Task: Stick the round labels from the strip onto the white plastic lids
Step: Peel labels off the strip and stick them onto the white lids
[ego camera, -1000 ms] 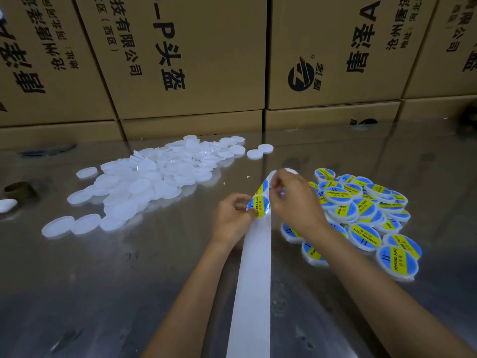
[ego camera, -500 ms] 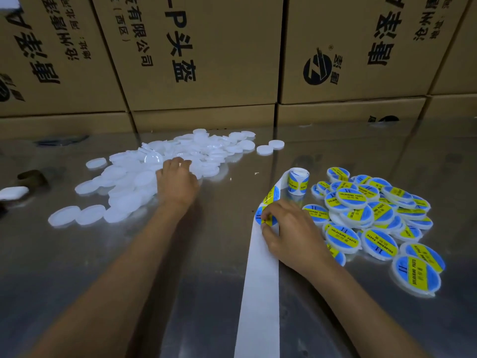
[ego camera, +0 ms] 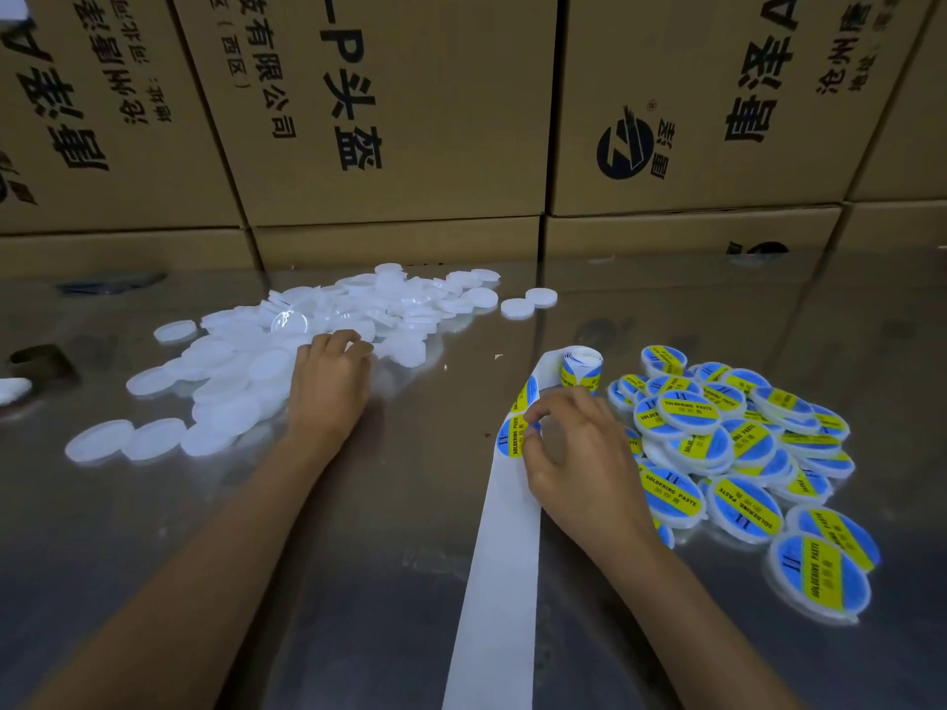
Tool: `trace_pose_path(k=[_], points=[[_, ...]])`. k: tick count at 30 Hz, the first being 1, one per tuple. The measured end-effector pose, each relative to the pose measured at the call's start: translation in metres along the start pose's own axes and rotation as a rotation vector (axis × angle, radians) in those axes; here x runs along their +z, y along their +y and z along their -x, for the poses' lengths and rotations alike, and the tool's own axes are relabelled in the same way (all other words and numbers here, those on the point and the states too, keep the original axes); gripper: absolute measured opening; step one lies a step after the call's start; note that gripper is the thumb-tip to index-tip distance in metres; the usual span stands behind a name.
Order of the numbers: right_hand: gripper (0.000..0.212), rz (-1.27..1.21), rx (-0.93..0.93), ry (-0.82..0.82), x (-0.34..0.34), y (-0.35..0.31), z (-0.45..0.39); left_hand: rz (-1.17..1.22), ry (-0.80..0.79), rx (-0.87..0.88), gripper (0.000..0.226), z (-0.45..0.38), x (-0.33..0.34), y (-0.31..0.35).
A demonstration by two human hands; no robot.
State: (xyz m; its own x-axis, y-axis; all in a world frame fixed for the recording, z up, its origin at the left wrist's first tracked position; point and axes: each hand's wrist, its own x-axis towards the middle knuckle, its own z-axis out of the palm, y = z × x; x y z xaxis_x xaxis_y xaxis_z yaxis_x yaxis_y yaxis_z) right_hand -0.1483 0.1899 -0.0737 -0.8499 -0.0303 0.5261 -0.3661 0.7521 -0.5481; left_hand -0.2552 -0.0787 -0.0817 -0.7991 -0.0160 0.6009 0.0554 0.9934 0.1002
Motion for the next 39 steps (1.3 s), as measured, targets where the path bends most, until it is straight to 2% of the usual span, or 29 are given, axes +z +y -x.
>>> trace_pose_path(k=[3, 7, 10, 12, 14, 18, 19, 21, 23, 26, 27, 29, 31, 34, 39], points=[[0.01, -0.024, 0.052, 0.02, -0.001, 0.003, -0.001, 0.099, 0.116, -0.031, 0.02, 0.009, -0.009, 0.009], [0.008, -0.055, 0.059, 0.045, -0.001, 0.002, -0.002, 0.437, 0.155, -0.162, 0.024, 0.023, -0.026, 0.025], [0.01, -0.254, 0.144, 0.071, -0.004, -0.001, -0.002, 0.7, 0.149, -0.197, 0.017, 0.034, -0.05, 0.058], [0.023, -0.511, 0.306, 0.017, -0.008, -0.005, -0.004, 0.905, 0.077, -0.208, 0.009, 0.043, -0.068, 0.086], [0.033, -0.71, 0.433, -0.078, -0.014, -0.007, -0.006, 1.095, -0.056, -0.209, 0.013, 0.051, -0.081, 0.111], [0.022, -0.891, 0.469, -0.165, -0.023, -0.005, -0.006, 1.303, -0.217, -0.227, 0.016, 0.058, -0.094, 0.138], [0.02, -0.897, 0.449, -0.168, -0.024, -0.004, -0.006, 1.3, -0.262, -0.229, 0.025, 0.056, -0.094, 0.14], [0.015, -0.865, 0.403, -0.158, -0.024, -0.003, -0.006, 1.287, -0.4, -0.241, 0.047, 0.052, -0.092, 0.139], [0.014, -0.719, 0.35, -0.078, -0.019, -0.002, -0.006, 1.309, -0.487, -0.278, 0.047, 0.048, -0.088, 0.134], [0.013, -0.321, 0.182, 0.101, -0.012, 0.006, -0.006, 1.333, -0.397, -0.448, 0.037, 0.047, -0.077, 0.126], [0.013, -0.177, 0.137, 0.108, -0.01, 0.008, -0.007, 1.348, -0.364, -0.514, 0.036, 0.048, -0.072, 0.124], [0.031, 0.055, 0.11, 0.033, -0.003, 0.009, -0.01, 1.385, -0.339, -0.595, 0.036, 0.05, -0.063, 0.12], [0.044, 0.169, 0.116, -0.072, 0.005, 0.005, -0.015, 1.375, -0.327, -0.614, 0.034, 0.052, -0.055, 0.117], [0.048, 0.127, 0.144, -0.14, 0.014, -0.003, -0.019, 1.413, -0.321, -0.611, 0.035, 0.053, -0.053, 0.117], [0.043, -0.231, 0.237, -0.162, 0.008, -0.005, -0.016, 1.438, -0.319, -0.53, 0.037, 0.055, -0.056, 0.12]])
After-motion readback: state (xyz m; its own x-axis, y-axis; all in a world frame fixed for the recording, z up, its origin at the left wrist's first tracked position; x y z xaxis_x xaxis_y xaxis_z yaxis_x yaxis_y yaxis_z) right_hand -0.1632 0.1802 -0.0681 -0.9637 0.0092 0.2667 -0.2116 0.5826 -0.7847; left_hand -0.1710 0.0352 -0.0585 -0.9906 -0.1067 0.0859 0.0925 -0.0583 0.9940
